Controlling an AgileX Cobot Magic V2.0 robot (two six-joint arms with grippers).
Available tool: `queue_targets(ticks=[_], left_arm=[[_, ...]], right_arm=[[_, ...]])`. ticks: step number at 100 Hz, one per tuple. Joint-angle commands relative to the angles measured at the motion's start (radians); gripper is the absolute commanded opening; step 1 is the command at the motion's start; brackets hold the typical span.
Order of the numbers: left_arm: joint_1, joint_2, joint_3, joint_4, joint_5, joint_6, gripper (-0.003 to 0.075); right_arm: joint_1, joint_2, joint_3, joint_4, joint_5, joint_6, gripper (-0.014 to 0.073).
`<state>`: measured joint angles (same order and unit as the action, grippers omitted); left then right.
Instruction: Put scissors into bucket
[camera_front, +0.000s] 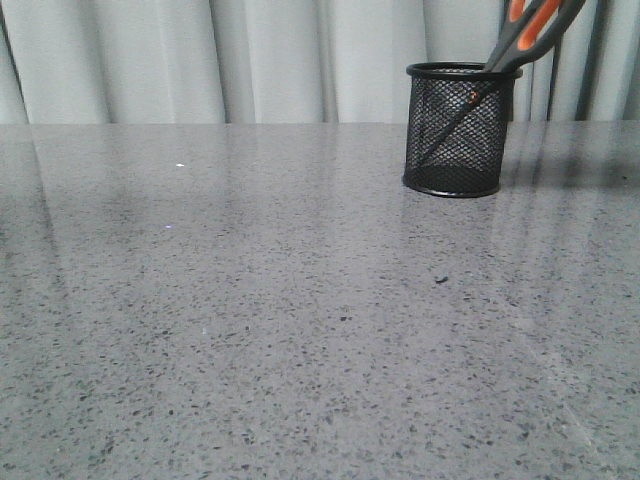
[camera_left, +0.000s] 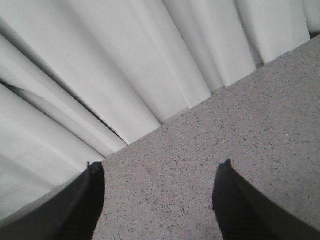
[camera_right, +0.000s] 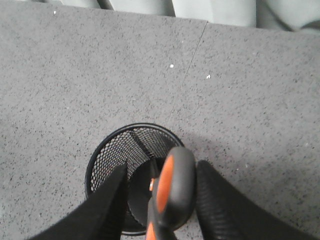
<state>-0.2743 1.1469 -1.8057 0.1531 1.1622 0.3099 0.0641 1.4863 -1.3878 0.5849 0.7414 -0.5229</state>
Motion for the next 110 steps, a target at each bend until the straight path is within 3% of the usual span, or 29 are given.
queue_targets(ticks=[1,33,45,56,61,71,89,110], left_arm=[[0.004,-0.015,-0.026,0.004,-0.067,-0.004,0.042],[0.004,-0.015,-0.026,0.045,-0.085,-0.002,0.0398],[0.004,-0.015,-0.026,0.035,-0.105,-0.002,0.0267],[0.004,-0.015,-0.026,0.014,-0.117,-0.002,0.0065],[0.004,-0.015,-0.026,0.002,-0.117,-0.002,-0.0024],[0.004,-0.026,0.002,-0.013,-0.139,-0.023,-0.002],[0.004,-0.142,0.191,-0.058,-0.38,-0.104,-0.002],[0.004,-0.389,0.634,-0.124,-0.786,-0.126,-0.002]], right_arm=[[-0.013,-0.035,-0.056,0.027,-0.059,-0.008,0.0302],[-0.059,-0.155,-0.125,0.028,-0.038,-0.008,0.0267],[-0.054,-0.199,-0.118,0.065,0.008,-0.008,0.0126],[-0.039,-0.25,-0.077,0.065,-0.036,-0.011,-0.0071],[-0.032,-0.285,-0.033,0.067,-0.077,-0.011,-0.0063],[-0.018,-0.377,0.078,0.067,-0.194,-0.023,-0.0049],[0.006,-0.548,0.323,0.067,-0.399,-0.069,-0.0049],[0.012,-0.757,0.573,0.067,-0.52,-0.093,-0.0049]])
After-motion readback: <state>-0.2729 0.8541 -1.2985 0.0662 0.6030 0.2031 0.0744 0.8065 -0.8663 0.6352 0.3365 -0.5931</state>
